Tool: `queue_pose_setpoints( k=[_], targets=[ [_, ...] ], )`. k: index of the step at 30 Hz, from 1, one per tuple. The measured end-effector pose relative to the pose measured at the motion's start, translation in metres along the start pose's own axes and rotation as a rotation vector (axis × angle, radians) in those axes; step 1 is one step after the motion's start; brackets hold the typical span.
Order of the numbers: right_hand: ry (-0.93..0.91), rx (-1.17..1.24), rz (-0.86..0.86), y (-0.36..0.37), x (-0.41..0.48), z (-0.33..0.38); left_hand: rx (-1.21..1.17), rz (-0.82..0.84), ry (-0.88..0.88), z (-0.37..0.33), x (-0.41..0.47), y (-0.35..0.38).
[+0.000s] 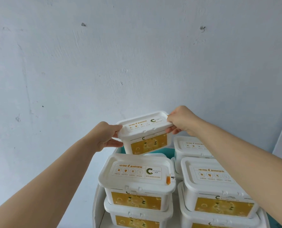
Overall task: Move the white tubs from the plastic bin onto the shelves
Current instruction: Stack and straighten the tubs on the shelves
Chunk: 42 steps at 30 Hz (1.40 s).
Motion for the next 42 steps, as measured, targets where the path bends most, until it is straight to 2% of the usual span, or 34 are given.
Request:
queue_pose_setpoints(
  k=[6, 13, 23, 29, 42],
  targets=[
    [0.026, -0.315, 0.122, 0.006, 0.002, -0.01, 0.101, 0.105, -0.068, 0.011, 0.017, 0.0],
    [0.039, -0.447, 0.274, 0.011, 0.001, -0.019, 0.177, 0.152, -0.093, 0.028, 0.038, 0.004],
    [0.013, -0.656, 0.218, 0.024, -0.009, -0.013, 0.212, 0.216, -0.114, 0.031, 0.045, -0.006],
    [-0.077, -0.603, 0.235, 0.026, -0.014, -0.014, 0.179, 0.224, -0.107, 0.034, 0.041, -0.002],
    [-0.04, -0.497, 0.224, 0.032, -0.009, -0.02, 0.115, 0.214, -0.009, 0.029, 0.06, 0.008]
  ],
)
Point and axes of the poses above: each hand's wrist, its own x-axis towards the middle knuckle, its own y-axis out of the palm, z = x × y, the point moved 1 cm from there along x, towards the middle knuckle, and after that the axes turned 4 degrees about -z, right-handed, at the moved point
